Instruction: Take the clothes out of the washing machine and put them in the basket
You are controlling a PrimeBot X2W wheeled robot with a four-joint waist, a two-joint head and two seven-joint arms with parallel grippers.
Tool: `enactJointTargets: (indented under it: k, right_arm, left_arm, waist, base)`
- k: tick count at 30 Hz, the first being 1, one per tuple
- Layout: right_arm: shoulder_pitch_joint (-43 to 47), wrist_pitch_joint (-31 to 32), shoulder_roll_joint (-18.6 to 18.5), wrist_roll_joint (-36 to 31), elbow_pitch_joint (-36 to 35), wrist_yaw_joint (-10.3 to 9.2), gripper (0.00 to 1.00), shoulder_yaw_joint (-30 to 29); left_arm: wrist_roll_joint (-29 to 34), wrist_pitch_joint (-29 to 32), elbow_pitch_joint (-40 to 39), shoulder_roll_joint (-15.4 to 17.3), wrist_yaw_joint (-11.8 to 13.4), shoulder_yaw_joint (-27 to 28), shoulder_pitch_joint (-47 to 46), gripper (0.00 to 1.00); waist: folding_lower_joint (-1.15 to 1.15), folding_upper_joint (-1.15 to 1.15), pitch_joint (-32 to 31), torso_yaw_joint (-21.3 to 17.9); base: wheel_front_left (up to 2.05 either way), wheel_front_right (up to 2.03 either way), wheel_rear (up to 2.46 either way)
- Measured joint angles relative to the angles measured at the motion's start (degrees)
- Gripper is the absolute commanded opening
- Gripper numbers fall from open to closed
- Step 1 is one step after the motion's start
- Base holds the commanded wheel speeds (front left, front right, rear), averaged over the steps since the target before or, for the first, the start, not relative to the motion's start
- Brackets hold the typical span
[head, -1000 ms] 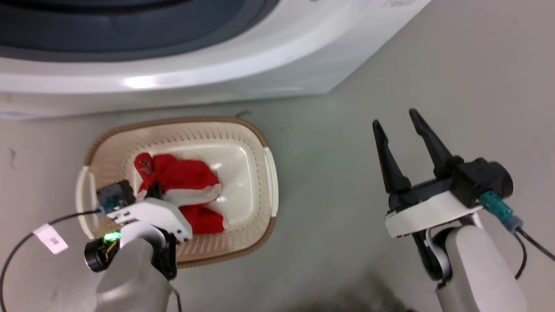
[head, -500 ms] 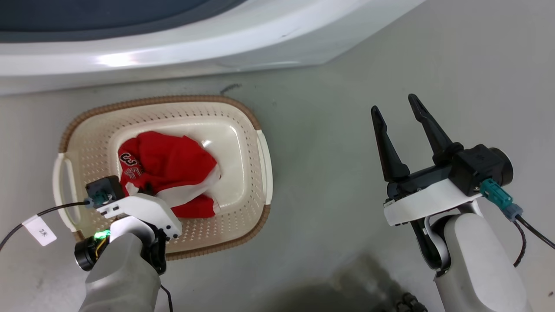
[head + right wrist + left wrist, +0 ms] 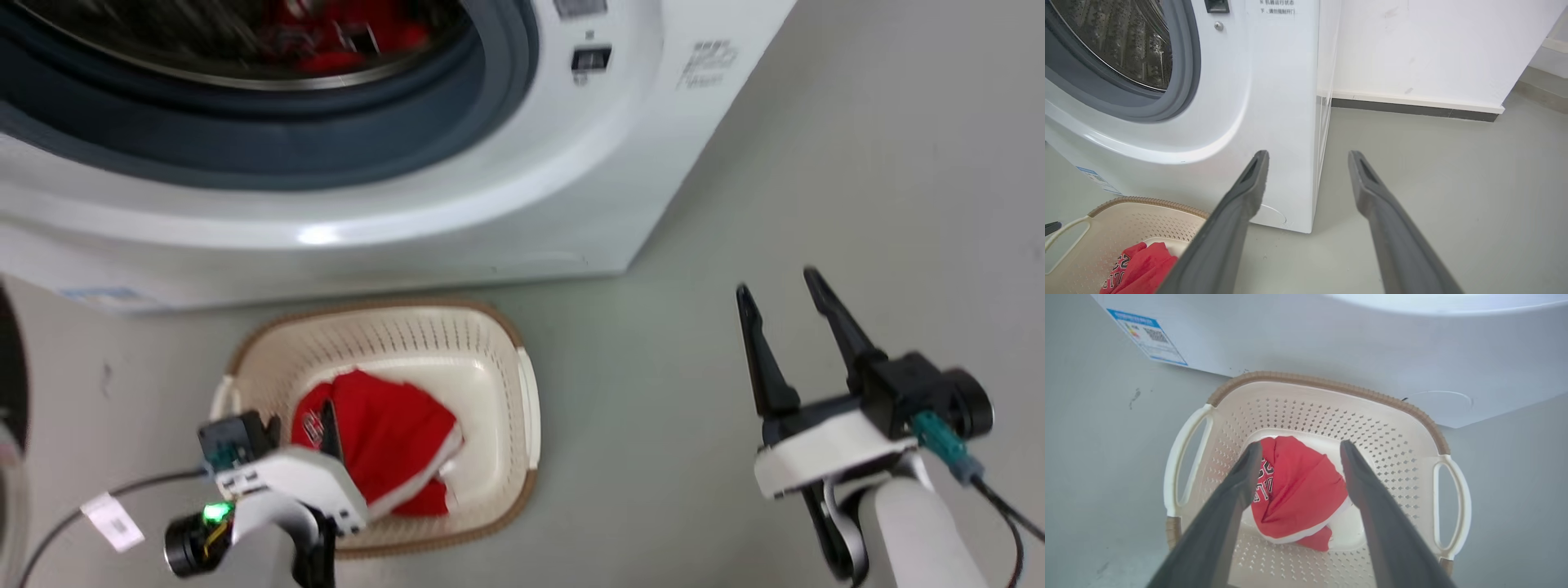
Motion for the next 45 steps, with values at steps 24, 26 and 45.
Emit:
enactJointTargets:
  k: [24, 26, 45]
  right_arm:
    - [9.73, 5.63, 0.0, -2.65, -13.29, 0.0, 1.0, -0.86]
    - [9.41, 5.52, 0.0, -2.07, -13.37, 0.0, 1.0, -0.11]
    - [1.24, 0.68, -0.07, 5.01, -11.15, 0.0, 1.0, 5.15]
  left_arm:
    - [4.92, 0.0, -32.05, -1.57, 3.15, -3.87, 5.35, 1.0]
    - [5.44, 0.0, -30.38, -1.49, 3.05, -3.5, 2.04, 1.0]
    - [8.02, 11.15, -4.72, 15.51, -1.07, -2.24, -35.39, 1.0]
  waist:
    - [-0.01, 0.0, -12.86, 1.64]
    - [-0.01, 0.0, -11.86, 0.86]
    - [0.01, 0.0, 6.44, -10.55]
  base:
    - [0.0, 0.0, 0.0]
    - [0.0, 0.0, 0.0]
    - [0.0, 0.0, 0.0]
